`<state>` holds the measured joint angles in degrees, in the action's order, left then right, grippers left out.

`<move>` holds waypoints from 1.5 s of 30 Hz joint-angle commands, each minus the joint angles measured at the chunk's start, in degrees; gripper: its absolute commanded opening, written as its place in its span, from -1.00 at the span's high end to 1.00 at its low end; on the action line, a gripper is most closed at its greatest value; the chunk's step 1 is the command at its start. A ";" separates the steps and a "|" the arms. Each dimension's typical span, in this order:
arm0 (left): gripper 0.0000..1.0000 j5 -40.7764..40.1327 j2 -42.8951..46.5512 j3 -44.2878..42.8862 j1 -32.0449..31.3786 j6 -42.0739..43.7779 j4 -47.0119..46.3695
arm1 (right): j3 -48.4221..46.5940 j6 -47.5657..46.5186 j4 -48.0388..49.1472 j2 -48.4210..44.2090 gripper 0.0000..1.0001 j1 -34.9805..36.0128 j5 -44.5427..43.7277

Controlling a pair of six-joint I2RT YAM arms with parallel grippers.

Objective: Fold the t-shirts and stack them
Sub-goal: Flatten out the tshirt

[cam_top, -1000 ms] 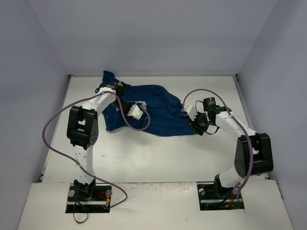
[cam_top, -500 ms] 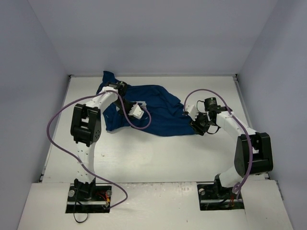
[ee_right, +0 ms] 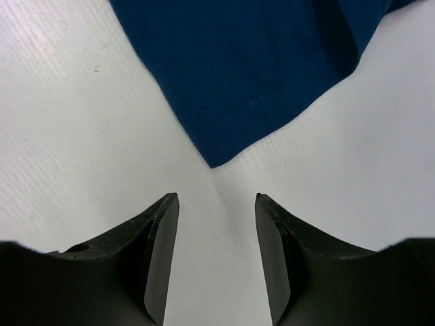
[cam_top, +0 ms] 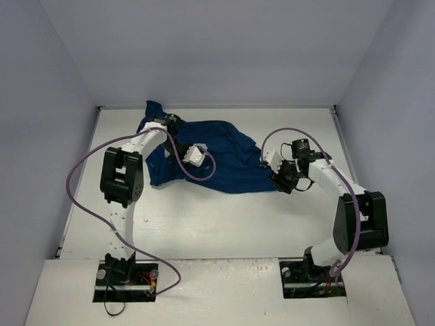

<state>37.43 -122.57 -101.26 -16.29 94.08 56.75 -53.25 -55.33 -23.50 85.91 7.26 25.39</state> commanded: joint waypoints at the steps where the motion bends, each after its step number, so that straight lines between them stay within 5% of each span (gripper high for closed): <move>1: 1.00 5.96 13.15 0.88 0.95 -5.17 1.64 | -0.24 -7.82 -1.03 -4.60 0.06 -0.35 4.36; 11: 1.00 11.87 28.51 10.53 3.42 -18.40 1.59 | -1.14 -23.16 -1.73 -0.96 0.13 2.69 7.06; 27: 1.00 13.37 32.17 16.34 7.78 -23.17 1.54 | -2.59 -28.46 -4.01 11.69 0.21 7.84 4.67; 36: 1.00 13.39 32.07 15.83 9.54 -24.13 1.61 | -6.78 -25.38 -4.28 18.23 0.98 8.09 -0.69; 45: 1.00 13.64 35.55 15.59 12.80 -26.72 1.61 | -8.85 -21.11 -5.40 9.33 1.00 7.39 -0.86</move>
<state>48.45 -92.16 -84.05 -4.75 68.33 57.84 -61.43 -77.67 -27.23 101.63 14.98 25.69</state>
